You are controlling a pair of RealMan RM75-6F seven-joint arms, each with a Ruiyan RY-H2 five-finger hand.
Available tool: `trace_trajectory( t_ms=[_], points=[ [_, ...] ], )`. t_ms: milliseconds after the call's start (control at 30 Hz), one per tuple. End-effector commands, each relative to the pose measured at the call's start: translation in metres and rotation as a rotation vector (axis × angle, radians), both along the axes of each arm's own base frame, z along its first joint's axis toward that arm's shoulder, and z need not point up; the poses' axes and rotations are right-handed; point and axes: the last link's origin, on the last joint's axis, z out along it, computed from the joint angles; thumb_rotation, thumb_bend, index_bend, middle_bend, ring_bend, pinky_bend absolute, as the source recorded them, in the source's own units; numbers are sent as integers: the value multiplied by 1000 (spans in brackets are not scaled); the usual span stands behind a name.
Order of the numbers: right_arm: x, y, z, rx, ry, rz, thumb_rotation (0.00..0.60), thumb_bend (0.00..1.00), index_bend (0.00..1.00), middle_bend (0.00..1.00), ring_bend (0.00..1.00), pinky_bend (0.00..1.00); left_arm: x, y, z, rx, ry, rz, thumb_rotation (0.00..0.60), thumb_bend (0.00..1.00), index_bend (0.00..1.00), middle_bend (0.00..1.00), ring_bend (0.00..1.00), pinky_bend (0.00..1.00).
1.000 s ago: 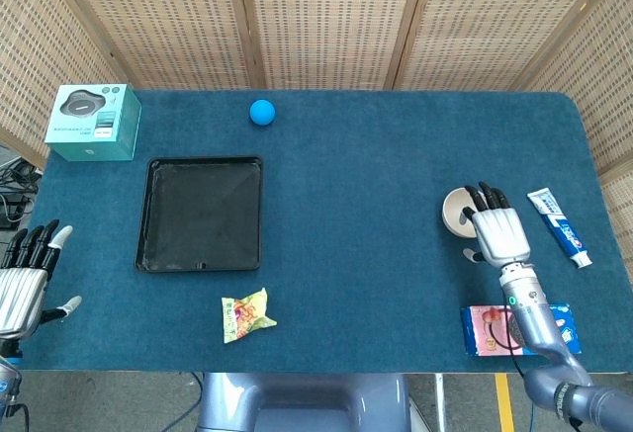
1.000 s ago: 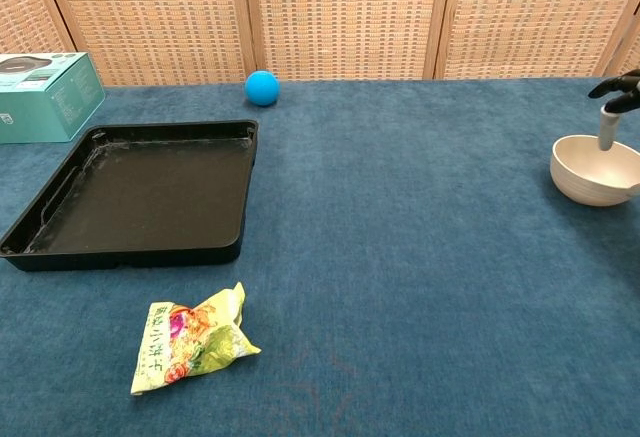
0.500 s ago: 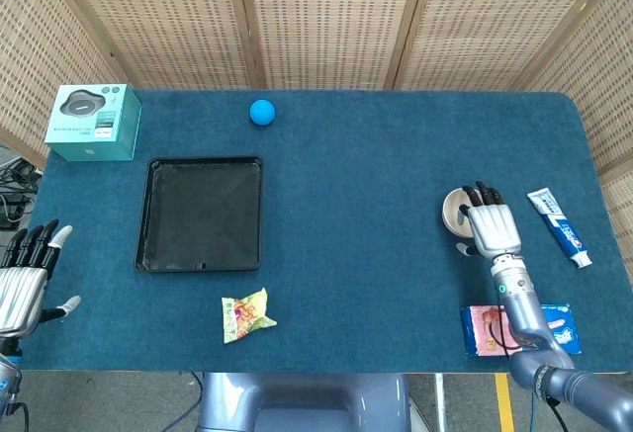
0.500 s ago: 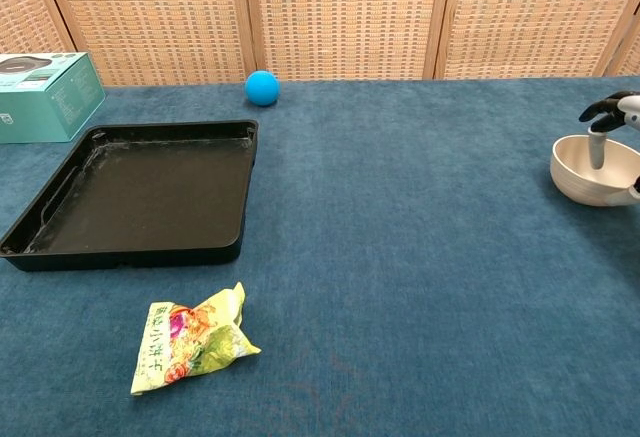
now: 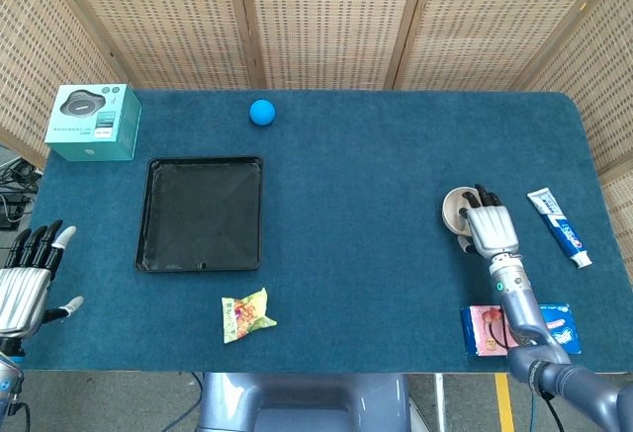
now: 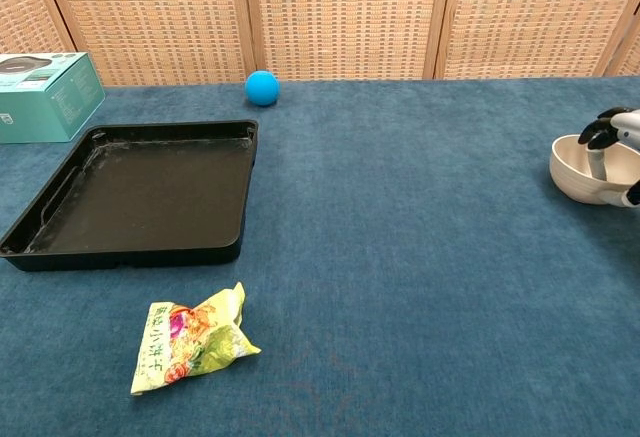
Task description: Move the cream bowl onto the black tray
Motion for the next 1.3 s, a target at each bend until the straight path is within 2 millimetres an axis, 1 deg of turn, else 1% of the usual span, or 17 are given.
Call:
trace_trajectory(
  t_ms=[33, 333, 567, 700, 833, 900, 933, 1067, 1100, 1200, 1233, 1300],
  points=[
    [0, 0, -1, 0, 0, 2, 600, 539, 628, 288, 74, 213, 0, 0, 0, 0, -2, 1, 600, 46, 0, 0, 0, 0],
    [-1, 2, -5, -10, -6, 17, 600, 535, 722, 361, 101, 214, 0, 0, 0, -1, -2, 0, 600, 49, 0, 0, 0, 0],
    [1, 2, -4, -17, -3, 36, 600, 534, 729, 367, 105, 214, 1, 0, 1, 1, -6, -5, 600, 49, 0, 0, 0, 0],
    [9, 0, -3, -19, 1, 67, 600, 533, 729, 368, 108, 214, 1, 0, 1, 0, -8, -5, 600, 49, 0, 0, 0, 0],
    [27, -2, -4, -13, 6, 124, 600, 534, 729, 368, 111, 214, 0, 0, 1, -4, -9, -4, 600, 50, 0, 0, 0, 0],
    [45, -3, -6, 0, 9, 168, 600, 534, 729, 368, 113, 214, 0, 0, 1, -6, -9, -5, 600, 49, 0, 0, 0, 0],
    [50, -4, -7, 3, 9, 180, 600, 533, 730, 369, 113, 214, 0, 0, 1, -5, -9, -5, 600, 49, 0, 0, 0, 0],
    [86, -6, -18, 36, 10, 260, 600, 534, 733, 371, 116, 215, 1, 0, 1, -5, -14, -9, 600, 49, 0, 0, 0, 0],
    [98, -6, -23, 48, 8, 282, 600, 534, 734, 371, 117, 218, 1, 0, 1, -6, -16, -9, 600, 49, 0, 0, 0, 0],
    [122, -7, -33, 72, 5, 318, 600, 533, 735, 373, 120, 223, 1, 0, 1, -9, -19, -8, 600, 49, 0, 0, 0, 0],
    [133, -8, -37, 82, 5, 333, 600, 533, 735, 374, 120, 224, 1, 0, 1, -11, -20, -9, 600, 49, 0, 0, 0, 0],
    [147, -9, -44, 95, 7, 351, 600, 533, 736, 375, 121, 225, 0, 0, 1, -16, -19, -12, 600, 49, 0, 0, 0, 0]
  ],
)
